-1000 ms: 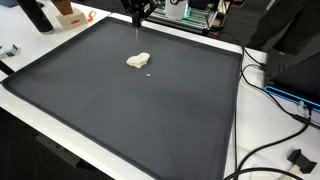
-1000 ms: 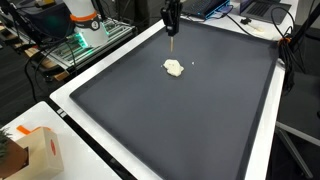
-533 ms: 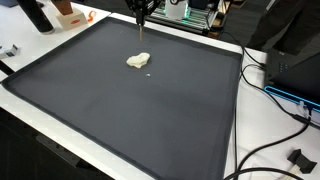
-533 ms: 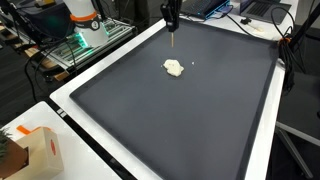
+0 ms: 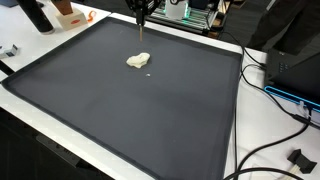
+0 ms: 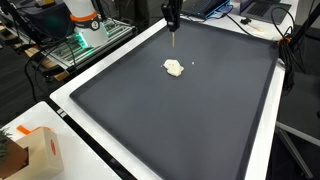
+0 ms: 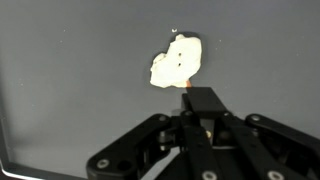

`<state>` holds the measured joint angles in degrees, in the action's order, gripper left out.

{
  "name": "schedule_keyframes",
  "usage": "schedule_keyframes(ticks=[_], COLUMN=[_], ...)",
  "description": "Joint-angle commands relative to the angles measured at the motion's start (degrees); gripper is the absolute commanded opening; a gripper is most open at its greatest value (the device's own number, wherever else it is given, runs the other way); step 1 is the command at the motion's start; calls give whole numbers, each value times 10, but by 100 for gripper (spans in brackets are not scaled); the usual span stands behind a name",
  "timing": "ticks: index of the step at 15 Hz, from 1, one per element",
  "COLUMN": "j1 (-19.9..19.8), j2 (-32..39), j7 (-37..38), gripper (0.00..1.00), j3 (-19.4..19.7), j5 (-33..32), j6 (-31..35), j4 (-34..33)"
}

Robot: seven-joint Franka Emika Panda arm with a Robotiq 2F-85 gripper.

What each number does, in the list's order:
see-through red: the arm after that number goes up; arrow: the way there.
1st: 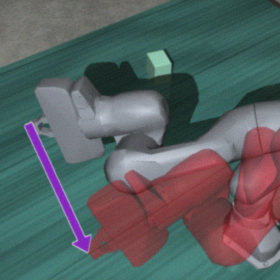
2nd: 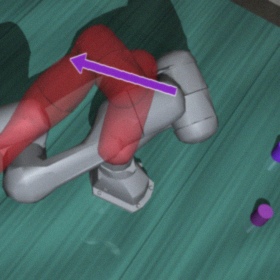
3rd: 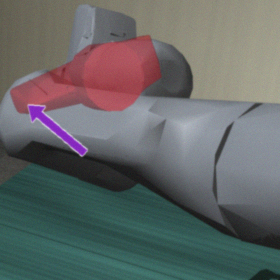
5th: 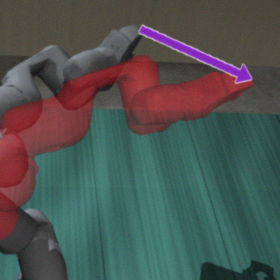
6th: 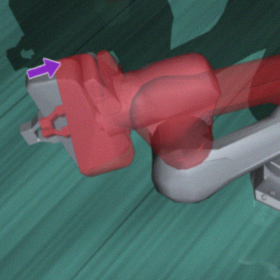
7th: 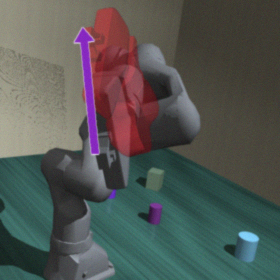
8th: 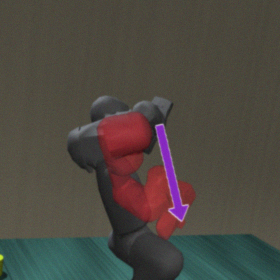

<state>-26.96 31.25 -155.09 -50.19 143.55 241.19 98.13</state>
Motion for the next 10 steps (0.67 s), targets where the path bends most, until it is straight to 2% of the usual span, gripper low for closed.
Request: schedule_keyframes(ticks=[1, 3, 4, 6, 10], j1=[-22, -87, -99, -138, -179], j2=[20, 73, 88, 145, 236], j7=[-35, -8, -22, -14, -18], gripper=[3, 3, 3, 3, 3], j3=[-23, -135, -152, -221, -288], j5=[9, -41, -40, -75, -133], j6=[-1, 3, 3, 14, 29], j4=[-7, 9, 7, 11, 18])
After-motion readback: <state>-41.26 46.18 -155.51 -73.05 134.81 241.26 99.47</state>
